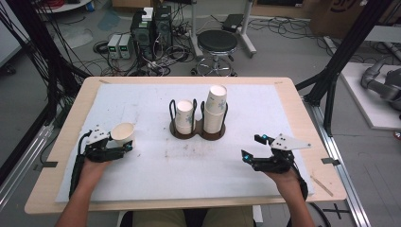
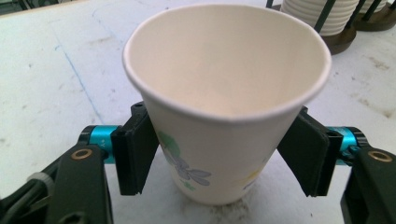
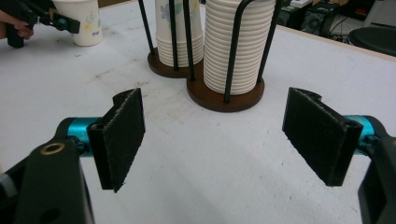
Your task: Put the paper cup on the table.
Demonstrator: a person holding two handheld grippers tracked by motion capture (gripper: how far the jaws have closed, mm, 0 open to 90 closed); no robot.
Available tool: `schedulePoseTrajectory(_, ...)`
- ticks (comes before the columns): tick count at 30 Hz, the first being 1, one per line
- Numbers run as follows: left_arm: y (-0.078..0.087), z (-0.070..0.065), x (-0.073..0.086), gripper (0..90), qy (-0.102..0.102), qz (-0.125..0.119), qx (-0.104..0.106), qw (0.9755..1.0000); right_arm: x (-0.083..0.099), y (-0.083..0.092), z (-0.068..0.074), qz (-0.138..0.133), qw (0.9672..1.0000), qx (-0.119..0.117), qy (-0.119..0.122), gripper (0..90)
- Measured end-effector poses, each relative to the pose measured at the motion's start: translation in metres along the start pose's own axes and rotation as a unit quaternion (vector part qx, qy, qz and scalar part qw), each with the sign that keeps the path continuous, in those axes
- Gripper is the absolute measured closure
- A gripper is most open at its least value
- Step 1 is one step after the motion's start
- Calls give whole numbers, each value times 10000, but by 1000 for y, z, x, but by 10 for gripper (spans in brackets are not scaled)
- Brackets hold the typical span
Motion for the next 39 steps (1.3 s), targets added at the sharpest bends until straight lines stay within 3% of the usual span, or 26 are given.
schedulePoseTrajectory(2,1,1,0,292,34,-21,-28,10000,0,0,0,23,10000,-4,-28,217)
schedulePoseTrajectory(3,5,2,-1,232,217,-76,-66,9997,0,1,0,23,10000,-3,-39,217)
schedulePoseTrajectory(5,11,1,-3,158,349,-160,-71,9992,1,1,0,30,10000,-7,-50,217)
schedulePoseTrajectory(8,23,-2,-5,157,380,-275,-71,9989,1,1,-1,43,10000,2,-53,217)
schedulePoseTrajectory(11,39,-5,-12,157,391,-590,-115,9974,1,1,-2,30,10000,18,-58,217)
schedulePoseTrajectory(13,50,-9,-24,157,361,-961,-92,9947,2,2,-3,40,10000,39,-68,217)
schedulePoseTrajectory(17,61,-24,-48,157,321,-1687,207,9849,4,3,-6,81,9998,142,-100,217)
schedulePoseTrajectory(18,61,-24,-48,157,321,-1687,207,9849,4,3,-6,81,9998,142,-100,217)
schedulePoseTrajectory(22,57,-47,-66,157,229,-2005,637,9774,6,5,-10,136,9995,252,-114,217)
schedulePoseTrajectory(24,53,-56,-70,157,186,-2040,799,9755,6,5,-11,142,9994,286,-127,216)
schedulePoseTrajectory(28,44,-73,-74,160,36,-1993,1018,9746,5,7,-12,120,9993,310,-170,216)
schedulePoseTrajectory(35,36,-88,-75,163,-125,-1923,1199,9739,6,12,-10,117,9991,346,-221,216)
schedulePoseTrajectory(39,32,-91,-72,163,-244,-1847,1192,9752,7,14,-9,107,9990,369,-245,216)
Point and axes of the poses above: each handheld gripper's, and its own axes: y roughly backward along the jaws, x roughly out of its underside, z roughly to its left, the point moved 9 cm from there along -y, roughly forward along the jaws, and after that the axes turned 4 degrees about x, right-handed, at the moved point
